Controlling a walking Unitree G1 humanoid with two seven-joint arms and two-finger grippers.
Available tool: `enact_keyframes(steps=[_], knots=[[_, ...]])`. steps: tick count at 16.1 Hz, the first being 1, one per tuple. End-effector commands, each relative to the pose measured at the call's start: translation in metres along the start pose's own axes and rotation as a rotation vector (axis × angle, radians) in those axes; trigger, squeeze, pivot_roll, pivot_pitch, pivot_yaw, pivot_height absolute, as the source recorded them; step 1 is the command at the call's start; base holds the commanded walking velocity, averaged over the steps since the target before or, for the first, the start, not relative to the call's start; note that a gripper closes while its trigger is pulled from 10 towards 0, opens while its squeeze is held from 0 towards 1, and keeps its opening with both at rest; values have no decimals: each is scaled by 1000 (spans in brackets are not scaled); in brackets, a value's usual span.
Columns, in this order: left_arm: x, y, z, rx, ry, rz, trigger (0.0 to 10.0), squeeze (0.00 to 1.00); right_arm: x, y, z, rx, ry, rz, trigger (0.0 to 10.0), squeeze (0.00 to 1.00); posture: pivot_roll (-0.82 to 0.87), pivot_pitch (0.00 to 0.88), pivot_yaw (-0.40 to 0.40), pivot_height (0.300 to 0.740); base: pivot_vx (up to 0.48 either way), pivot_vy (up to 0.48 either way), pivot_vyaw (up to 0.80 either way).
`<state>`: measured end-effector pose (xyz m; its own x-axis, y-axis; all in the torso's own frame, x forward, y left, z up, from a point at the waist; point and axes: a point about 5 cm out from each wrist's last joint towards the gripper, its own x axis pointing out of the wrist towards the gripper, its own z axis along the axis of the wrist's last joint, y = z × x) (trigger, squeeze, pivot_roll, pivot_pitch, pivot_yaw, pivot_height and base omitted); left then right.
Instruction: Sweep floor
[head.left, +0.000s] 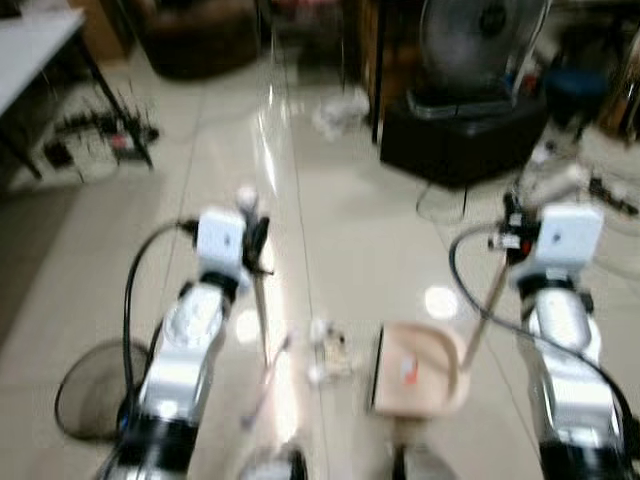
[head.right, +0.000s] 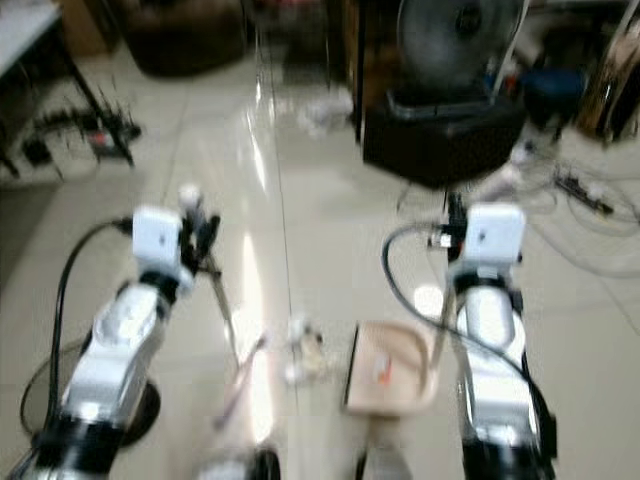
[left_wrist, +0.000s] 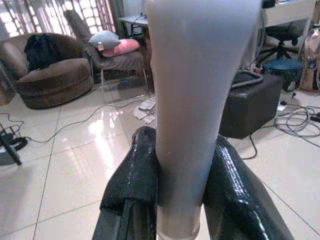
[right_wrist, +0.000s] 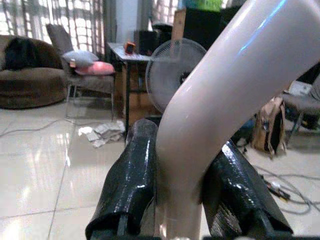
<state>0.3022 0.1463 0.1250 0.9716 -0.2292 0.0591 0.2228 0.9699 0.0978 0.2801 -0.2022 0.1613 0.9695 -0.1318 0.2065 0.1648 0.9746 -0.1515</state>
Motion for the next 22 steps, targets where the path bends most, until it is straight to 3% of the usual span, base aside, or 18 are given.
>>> enact_keyframes(steps=[1, 6, 13, 22], knots=[[1, -2, 7, 8, -28, -6, 10000, 0, -1, -2, 5, 7, -22, -5, 10000, 0, -82, 121, 90, 740, 0, 0, 0], [3, -5, 10, 9, -48, -29, 10000, 0, -3, -1, 0, 44, 4, -16, 10000, 0, -80, 125, 89, 740, 0, 0, 0], [6, -7, 13, 18, -48, -52, 10000, 0, -6, 2, -3, 104, 14, -3, 10000, 0, -66, 145, 91, 740, 298, 0, 0], [11, -6, 15, 22, -58, -49, 10000, 0, -7, -3, -2, 86, 3, -6, 10000, 0, -71, 135, 97, 740, 319, 0, 0]])
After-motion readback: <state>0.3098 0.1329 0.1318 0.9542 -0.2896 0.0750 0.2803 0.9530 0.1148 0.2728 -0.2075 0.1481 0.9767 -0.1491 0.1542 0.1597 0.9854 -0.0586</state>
